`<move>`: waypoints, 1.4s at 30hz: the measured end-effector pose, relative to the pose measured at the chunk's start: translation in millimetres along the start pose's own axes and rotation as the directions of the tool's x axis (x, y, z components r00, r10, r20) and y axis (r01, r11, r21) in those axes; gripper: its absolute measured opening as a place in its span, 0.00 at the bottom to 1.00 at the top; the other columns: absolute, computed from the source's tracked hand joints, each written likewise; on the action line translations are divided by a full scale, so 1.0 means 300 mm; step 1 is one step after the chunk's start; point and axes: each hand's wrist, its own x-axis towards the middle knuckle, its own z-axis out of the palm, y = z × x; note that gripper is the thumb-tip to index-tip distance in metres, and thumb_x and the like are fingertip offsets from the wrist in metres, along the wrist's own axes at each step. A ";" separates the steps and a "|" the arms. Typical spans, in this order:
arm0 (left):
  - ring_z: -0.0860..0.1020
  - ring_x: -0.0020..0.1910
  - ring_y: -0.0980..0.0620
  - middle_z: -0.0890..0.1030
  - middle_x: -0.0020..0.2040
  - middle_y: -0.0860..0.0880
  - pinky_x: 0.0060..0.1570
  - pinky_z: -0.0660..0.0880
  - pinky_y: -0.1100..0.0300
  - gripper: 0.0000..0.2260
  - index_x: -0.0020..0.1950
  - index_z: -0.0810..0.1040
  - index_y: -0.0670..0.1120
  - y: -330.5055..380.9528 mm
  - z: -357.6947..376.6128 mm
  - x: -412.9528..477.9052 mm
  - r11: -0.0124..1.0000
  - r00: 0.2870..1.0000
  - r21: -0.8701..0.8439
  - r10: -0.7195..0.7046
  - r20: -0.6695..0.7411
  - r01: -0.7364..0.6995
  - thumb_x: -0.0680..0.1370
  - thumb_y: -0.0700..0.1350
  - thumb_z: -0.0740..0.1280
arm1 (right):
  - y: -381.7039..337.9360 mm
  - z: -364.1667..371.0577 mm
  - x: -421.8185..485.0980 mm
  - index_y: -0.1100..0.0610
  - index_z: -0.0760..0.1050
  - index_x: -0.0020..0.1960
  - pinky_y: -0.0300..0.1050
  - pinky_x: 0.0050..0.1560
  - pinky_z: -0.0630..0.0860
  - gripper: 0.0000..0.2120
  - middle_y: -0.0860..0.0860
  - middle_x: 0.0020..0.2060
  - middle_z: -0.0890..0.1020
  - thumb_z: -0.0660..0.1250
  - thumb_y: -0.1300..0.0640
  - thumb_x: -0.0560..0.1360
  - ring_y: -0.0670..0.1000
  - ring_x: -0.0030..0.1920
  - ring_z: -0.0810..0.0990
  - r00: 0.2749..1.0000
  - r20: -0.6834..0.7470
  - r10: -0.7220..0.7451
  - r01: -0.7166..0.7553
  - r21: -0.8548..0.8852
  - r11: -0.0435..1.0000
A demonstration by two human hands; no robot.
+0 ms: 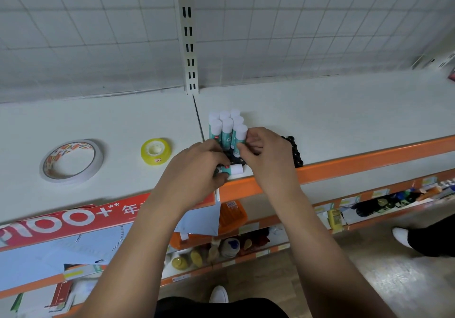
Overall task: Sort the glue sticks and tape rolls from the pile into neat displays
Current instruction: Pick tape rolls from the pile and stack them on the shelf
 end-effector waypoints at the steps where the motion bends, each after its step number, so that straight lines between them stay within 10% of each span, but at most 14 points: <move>1: 0.75 0.57 0.52 0.75 0.59 0.56 0.46 0.72 0.59 0.12 0.60 0.80 0.55 0.000 -0.006 -0.001 1.000 1.000 -0.002 -0.004 -0.005 0.004 0.76 0.50 0.68 | 0.002 -0.011 -0.001 0.59 0.80 0.53 0.44 0.54 0.79 0.08 0.51 0.46 0.84 0.72 0.59 0.74 0.48 0.47 0.82 1.000 0.014 0.009 -0.008 -0.019 1.000; 8: 0.78 0.47 0.52 0.79 0.51 0.54 0.39 0.77 0.53 0.10 0.55 0.80 0.53 0.009 -0.053 -0.007 0.998 0.993 -0.044 -0.041 -0.113 0.037 0.75 0.49 0.68 | -0.019 -0.044 -0.060 0.51 0.79 0.39 0.27 0.39 0.70 0.11 0.41 0.31 0.79 0.69 0.46 0.75 0.37 0.38 0.78 0.998 0.055 0.034 -0.033 -0.031 0.999; 19: 0.77 0.45 0.50 0.77 0.53 0.52 0.42 0.77 0.51 0.19 0.65 0.71 0.57 0.029 -0.071 -0.011 0.978 0.985 -0.205 -0.003 -0.175 -0.034 0.76 0.43 0.68 | -0.001 -0.037 -0.056 0.55 0.80 0.43 0.24 0.40 0.70 0.05 0.45 0.35 0.81 0.67 0.59 0.77 0.42 0.39 0.78 0.999 0.023 0.037 -0.036 -0.041 0.999; 42: 0.80 0.45 0.40 0.82 0.49 0.44 0.42 0.78 0.47 0.10 0.54 0.73 0.42 0.064 0.026 0.055 0.962 0.918 -0.263 -0.164 -0.361 0.069 0.74 0.38 0.70 | 0.017 0.024 -0.048 0.61 0.83 0.40 0.44 0.46 0.77 0.04 0.53 0.42 0.80 0.71 0.66 0.72 0.49 0.42 0.79 0.994 0.109 -0.004 0.020 -0.138 0.990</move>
